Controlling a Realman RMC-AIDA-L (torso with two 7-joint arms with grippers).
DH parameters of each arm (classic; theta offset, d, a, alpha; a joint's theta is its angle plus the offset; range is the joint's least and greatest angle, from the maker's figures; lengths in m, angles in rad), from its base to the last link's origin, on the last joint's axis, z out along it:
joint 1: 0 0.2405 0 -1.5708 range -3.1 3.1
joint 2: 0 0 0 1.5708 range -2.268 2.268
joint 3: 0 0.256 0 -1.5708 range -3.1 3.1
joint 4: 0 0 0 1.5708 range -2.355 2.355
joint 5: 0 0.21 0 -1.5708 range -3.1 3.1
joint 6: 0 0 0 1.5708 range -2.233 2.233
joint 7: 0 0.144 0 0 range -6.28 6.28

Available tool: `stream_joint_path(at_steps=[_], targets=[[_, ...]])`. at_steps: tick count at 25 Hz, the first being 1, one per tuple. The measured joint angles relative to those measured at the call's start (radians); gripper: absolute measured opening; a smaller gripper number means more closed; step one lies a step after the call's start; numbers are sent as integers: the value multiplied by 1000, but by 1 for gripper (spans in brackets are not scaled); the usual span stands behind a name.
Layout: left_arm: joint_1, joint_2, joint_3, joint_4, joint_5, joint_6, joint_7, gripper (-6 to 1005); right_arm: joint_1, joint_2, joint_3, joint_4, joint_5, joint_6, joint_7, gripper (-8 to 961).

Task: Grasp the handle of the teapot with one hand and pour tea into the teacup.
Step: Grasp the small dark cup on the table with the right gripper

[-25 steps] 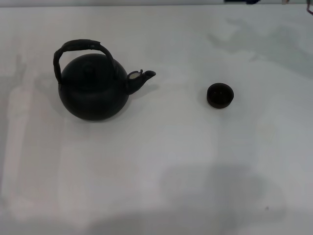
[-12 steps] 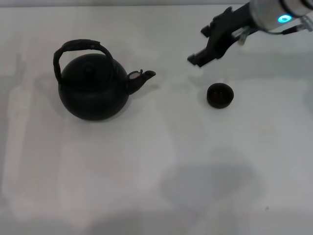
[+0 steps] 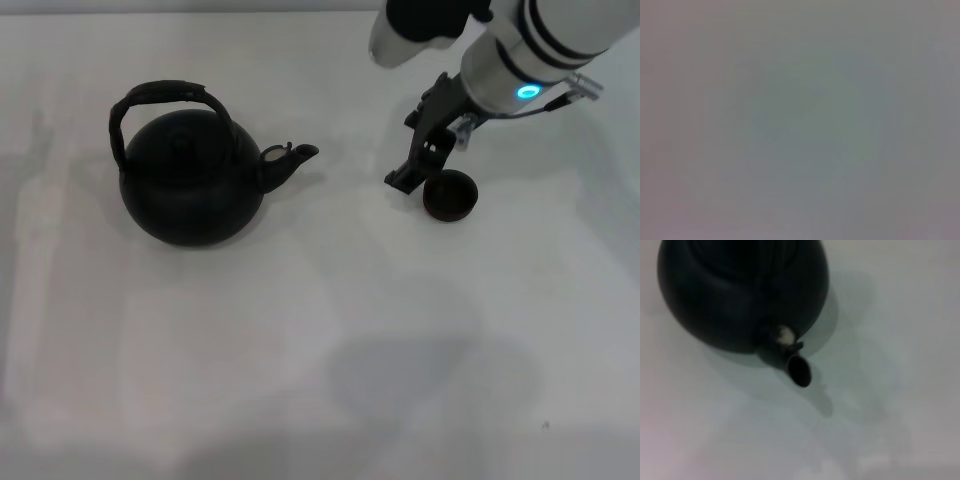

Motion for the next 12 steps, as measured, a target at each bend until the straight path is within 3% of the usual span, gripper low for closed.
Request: stream_joint_path(at_steps=[12], targets=[[-5, 2, 0, -1, 0, -1, 3, 888, 13, 1, -67, 82, -5, -25, 23, 820]])
